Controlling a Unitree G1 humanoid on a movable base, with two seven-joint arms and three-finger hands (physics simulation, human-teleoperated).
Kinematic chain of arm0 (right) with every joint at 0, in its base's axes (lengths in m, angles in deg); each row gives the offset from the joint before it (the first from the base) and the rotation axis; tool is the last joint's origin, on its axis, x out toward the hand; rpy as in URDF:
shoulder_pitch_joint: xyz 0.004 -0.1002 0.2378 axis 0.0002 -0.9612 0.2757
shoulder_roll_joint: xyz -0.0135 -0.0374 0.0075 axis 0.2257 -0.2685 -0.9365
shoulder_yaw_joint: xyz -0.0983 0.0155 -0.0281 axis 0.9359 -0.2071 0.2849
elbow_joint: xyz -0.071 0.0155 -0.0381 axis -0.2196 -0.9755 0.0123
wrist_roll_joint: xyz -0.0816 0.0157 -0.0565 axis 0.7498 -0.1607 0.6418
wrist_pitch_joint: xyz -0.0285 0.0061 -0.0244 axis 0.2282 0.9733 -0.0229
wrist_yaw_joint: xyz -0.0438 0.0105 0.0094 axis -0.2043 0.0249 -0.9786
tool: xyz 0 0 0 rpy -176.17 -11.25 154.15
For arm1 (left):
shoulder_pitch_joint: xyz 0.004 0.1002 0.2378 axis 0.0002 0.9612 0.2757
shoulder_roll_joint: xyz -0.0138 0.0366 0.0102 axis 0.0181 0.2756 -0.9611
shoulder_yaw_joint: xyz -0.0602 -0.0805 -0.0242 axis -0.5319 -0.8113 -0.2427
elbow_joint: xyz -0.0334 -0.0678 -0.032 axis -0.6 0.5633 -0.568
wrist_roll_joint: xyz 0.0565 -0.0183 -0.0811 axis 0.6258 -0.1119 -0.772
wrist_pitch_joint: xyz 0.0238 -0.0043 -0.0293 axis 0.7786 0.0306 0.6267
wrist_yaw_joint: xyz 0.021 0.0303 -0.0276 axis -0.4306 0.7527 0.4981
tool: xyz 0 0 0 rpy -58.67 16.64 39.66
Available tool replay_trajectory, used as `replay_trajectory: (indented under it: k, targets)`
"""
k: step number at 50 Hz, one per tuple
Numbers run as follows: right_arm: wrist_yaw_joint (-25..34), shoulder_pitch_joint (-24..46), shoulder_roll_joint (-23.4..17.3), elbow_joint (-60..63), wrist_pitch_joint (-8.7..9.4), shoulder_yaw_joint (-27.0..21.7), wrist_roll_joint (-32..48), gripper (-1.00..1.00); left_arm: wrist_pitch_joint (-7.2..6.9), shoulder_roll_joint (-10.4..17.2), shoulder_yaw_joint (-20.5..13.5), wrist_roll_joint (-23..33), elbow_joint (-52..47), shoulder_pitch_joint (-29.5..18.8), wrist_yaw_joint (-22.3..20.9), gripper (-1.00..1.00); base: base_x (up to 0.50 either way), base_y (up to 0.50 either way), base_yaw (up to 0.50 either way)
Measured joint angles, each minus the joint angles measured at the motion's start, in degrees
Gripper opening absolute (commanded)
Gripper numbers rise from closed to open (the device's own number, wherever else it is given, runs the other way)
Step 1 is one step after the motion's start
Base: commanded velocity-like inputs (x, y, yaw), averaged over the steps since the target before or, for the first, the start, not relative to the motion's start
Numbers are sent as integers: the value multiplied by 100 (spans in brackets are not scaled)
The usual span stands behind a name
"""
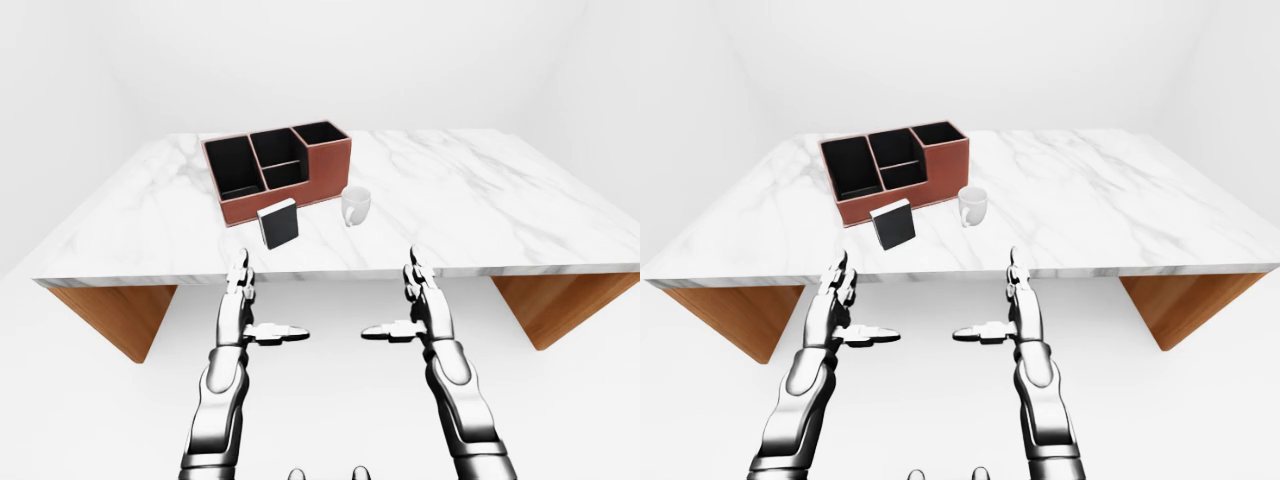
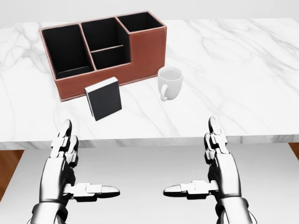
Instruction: Pick up the book and place it in the front compartment of the caddy.
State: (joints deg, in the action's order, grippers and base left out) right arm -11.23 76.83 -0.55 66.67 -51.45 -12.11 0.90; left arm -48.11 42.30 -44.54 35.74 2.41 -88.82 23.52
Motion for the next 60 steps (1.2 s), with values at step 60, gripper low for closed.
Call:
replay_trajectory:
  k: [60]
  targets:
    - [423, -460, -60, 2085, 471, -165, -107, 100, -446, 352, -888, -342, -2047, -61, -351, 100, 6, 0, 0]
